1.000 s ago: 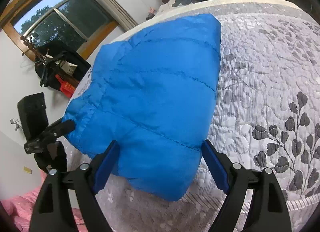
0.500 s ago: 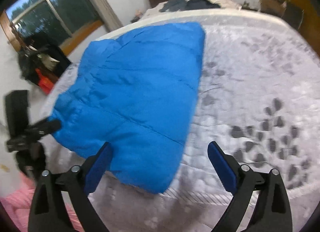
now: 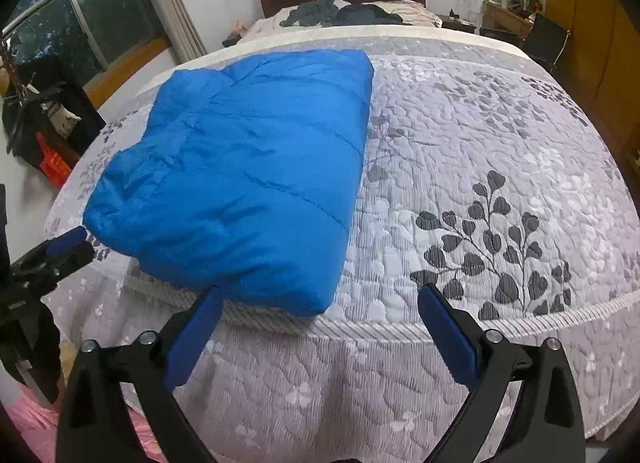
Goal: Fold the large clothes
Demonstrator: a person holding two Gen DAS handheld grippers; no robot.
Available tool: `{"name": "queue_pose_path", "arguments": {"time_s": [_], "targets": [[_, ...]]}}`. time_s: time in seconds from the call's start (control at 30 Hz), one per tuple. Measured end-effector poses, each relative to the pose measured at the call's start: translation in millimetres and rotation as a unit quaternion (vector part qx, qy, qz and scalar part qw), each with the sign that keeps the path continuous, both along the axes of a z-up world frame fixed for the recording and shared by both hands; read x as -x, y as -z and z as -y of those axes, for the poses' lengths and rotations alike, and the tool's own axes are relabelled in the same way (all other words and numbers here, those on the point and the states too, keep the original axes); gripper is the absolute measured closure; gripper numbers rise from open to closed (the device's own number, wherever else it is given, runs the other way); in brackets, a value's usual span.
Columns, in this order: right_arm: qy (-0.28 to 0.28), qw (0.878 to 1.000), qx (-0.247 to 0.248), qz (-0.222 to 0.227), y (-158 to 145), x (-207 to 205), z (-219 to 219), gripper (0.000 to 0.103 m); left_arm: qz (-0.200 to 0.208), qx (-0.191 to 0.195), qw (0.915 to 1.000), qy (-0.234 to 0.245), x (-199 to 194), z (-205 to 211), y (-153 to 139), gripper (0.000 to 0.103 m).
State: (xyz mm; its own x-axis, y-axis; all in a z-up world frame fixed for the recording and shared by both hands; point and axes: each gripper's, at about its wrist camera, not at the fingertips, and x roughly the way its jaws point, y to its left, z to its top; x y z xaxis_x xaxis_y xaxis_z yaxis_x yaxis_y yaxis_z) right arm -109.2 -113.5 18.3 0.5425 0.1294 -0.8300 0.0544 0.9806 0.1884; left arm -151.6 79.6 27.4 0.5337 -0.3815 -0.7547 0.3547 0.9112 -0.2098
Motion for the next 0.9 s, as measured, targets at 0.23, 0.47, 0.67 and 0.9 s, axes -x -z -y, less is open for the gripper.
{"name": "queue_pose_path", "arguments": {"time_s": [0.23, 0.47, 0.67, 0.9], "targets": [[0.006, 1.000, 0.018, 0.004, -5.1, 14.9, -4.7, 0.004, 0.002, -0.020, 0.9997, -0.016, 15.1, 4.9, -0.4, 0.005], [0.016, 0.999, 0.035, 0.008, -7.6, 22.9, -7.6, 0.004, -0.004, -0.026, 0.9991, -0.034, 20.5, 4.8, 3.8, 0.005], [0.015, 0.999, 0.034, 0.008, -7.3, 25.2, -10.5, 0.004, -0.002, -0.038, 0.9984, -0.041, 25.8, 5.9, 4.6, 0.005], [0.017, 0.999, 0.039, 0.002, -4.4, 27.1, -11.9, 0.004, 0.005, -0.055, 0.9973, -0.050, 30.7, 7.4, 4.9, 0.005]]}}
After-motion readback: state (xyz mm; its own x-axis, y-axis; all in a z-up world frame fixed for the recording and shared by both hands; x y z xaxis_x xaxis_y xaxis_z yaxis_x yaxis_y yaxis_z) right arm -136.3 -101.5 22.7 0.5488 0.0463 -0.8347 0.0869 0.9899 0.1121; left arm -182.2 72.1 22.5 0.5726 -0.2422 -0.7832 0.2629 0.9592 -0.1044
